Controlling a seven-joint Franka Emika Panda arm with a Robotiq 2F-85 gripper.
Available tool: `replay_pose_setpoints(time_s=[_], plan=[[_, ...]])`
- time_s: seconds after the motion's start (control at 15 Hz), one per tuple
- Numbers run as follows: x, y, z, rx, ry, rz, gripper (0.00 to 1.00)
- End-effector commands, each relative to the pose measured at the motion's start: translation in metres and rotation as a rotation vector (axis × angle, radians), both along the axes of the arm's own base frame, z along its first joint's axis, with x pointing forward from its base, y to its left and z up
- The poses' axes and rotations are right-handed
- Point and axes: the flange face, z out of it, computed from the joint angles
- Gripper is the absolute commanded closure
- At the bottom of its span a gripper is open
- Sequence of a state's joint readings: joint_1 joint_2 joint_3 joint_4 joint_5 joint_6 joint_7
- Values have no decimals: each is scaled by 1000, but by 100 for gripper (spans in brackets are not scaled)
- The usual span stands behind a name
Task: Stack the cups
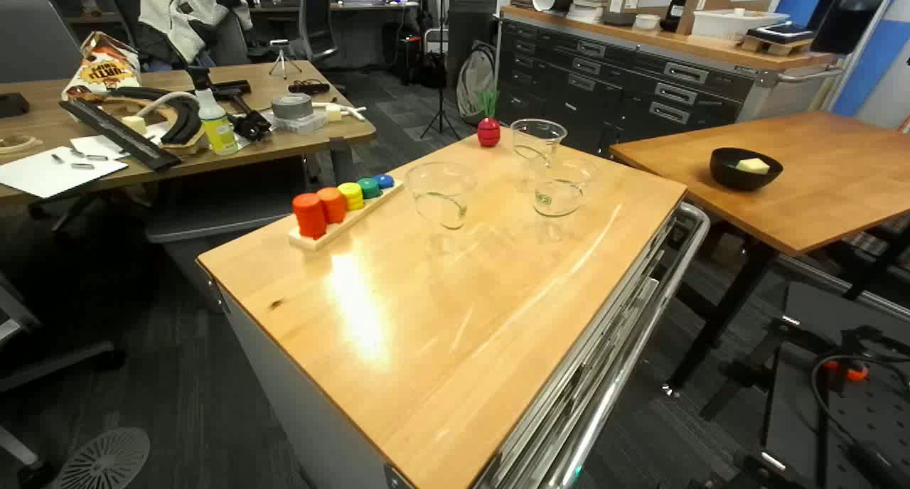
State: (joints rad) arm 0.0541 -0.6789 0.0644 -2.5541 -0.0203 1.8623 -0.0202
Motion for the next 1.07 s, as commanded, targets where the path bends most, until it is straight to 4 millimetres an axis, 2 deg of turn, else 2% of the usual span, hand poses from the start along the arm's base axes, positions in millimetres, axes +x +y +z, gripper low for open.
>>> replay_pose_setpoints(time_s=[0.0, 0.8, 1.0], plan=[[0, 0, 1, 0, -1, 0, 0], [0, 0, 5, 1, -10, 0, 0], [10, -1, 1, 4, 4, -25, 0]])
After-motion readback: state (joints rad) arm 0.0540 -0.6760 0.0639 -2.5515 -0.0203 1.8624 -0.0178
